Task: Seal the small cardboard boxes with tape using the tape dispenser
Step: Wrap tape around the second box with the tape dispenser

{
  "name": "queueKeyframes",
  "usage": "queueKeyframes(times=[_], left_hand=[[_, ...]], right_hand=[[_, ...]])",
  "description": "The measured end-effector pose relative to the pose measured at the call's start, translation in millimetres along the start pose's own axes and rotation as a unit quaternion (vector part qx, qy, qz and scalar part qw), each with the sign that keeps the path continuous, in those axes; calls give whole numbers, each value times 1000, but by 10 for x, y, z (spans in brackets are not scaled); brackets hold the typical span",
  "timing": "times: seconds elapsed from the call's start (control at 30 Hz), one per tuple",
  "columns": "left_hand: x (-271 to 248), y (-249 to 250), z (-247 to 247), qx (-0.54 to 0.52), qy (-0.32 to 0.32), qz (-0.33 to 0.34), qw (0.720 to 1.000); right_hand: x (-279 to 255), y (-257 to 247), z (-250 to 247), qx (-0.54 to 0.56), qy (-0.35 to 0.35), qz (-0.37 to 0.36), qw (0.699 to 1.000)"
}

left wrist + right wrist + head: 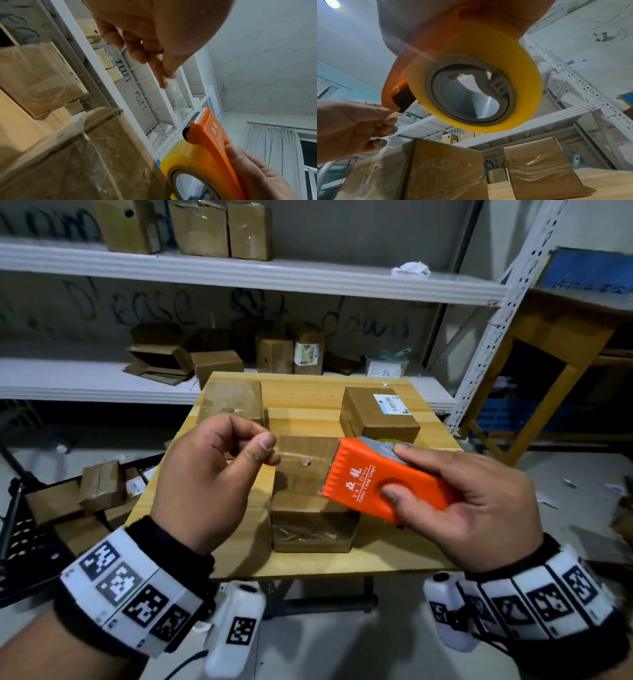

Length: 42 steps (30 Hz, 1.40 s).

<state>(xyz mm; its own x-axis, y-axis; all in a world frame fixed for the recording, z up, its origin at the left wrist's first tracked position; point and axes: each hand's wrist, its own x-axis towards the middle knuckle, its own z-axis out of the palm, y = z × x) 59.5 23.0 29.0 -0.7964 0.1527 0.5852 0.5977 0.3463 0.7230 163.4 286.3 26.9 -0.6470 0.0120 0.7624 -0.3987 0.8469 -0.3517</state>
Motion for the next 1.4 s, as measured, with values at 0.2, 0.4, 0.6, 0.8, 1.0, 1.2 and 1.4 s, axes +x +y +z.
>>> queueKeyframes(times=[0.2,0.4,0.6,0.8,1.0,1.2,1.4], left_hand=[[29,0,-6,21,11,-3,1000],[130,-113,-142,49,28,-26,998],[130,-130,-133,63,24,-30,997],[161,-215,-200,73,37,-46,996],[183,-234,-204,62,36,-50,996],[159,-219,-188,48,22,-56,997],[19,63,-118,112,36,75,990]], right_hand=[[-1,82,-14,-10,-2,10,1000],[-20,175,-58,-25,1,36,999],[-37,253,-40,-25,-5,47,999],[-67,362,-89,-35,2,75,997],[-74,400,-111,-39,-6,90,995],[-87,384,-114,-53,-7,93,994],[-42,366,-96,-98,30,137,985]])
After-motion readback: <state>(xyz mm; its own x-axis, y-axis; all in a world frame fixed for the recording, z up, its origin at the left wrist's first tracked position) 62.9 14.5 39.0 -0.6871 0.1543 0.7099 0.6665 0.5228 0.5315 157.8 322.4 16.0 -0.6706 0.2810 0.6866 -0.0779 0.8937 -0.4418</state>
